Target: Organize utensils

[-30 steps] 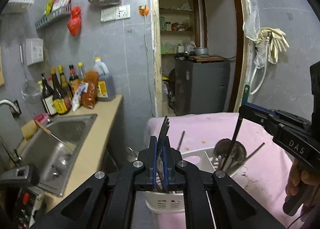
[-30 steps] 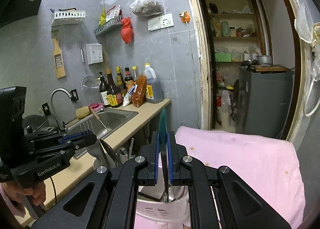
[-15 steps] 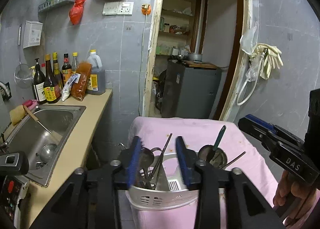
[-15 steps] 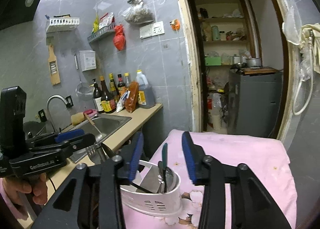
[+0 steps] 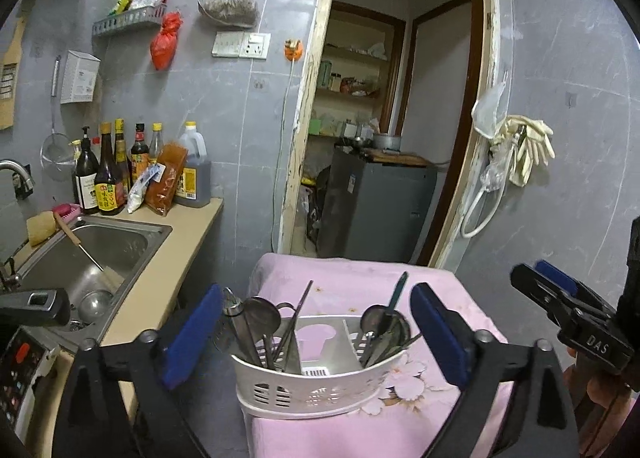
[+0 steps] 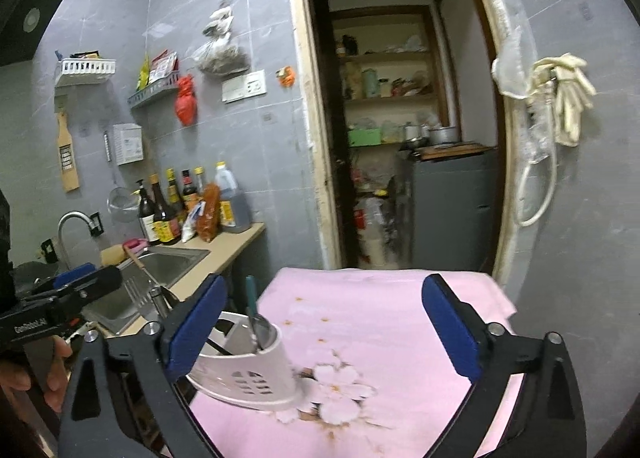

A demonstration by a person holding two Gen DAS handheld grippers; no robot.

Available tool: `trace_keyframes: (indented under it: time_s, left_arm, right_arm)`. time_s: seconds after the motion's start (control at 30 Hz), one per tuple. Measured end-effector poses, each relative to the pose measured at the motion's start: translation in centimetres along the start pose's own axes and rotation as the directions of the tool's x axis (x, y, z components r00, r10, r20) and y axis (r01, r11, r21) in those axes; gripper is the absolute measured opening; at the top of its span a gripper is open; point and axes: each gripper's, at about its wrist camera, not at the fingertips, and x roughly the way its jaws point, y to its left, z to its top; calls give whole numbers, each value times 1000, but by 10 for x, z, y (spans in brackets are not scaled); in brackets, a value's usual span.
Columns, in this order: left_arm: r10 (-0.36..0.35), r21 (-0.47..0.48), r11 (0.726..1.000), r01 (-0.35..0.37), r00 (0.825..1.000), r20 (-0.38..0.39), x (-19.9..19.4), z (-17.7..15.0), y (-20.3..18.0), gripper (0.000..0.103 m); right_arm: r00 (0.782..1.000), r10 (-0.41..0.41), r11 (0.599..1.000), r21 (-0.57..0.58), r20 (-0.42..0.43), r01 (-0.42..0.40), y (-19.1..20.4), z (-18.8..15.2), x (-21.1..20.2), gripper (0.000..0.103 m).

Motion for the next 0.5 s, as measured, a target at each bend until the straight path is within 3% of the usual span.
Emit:
trace_keyframes:
  time_s: [0.13,0.5]
  left_arm:
    - [6,1,1000,-6,1000,31,-14,-4,-11,102]
    - [32,55,998,-36,997,71,-71,-25,-48,102]
  right_arm:
    - [999,-36,999,-10,22,36,-11,-1,-25,102]
    - [997,-75,997,-27,35,76,-25,-9,-100,102]
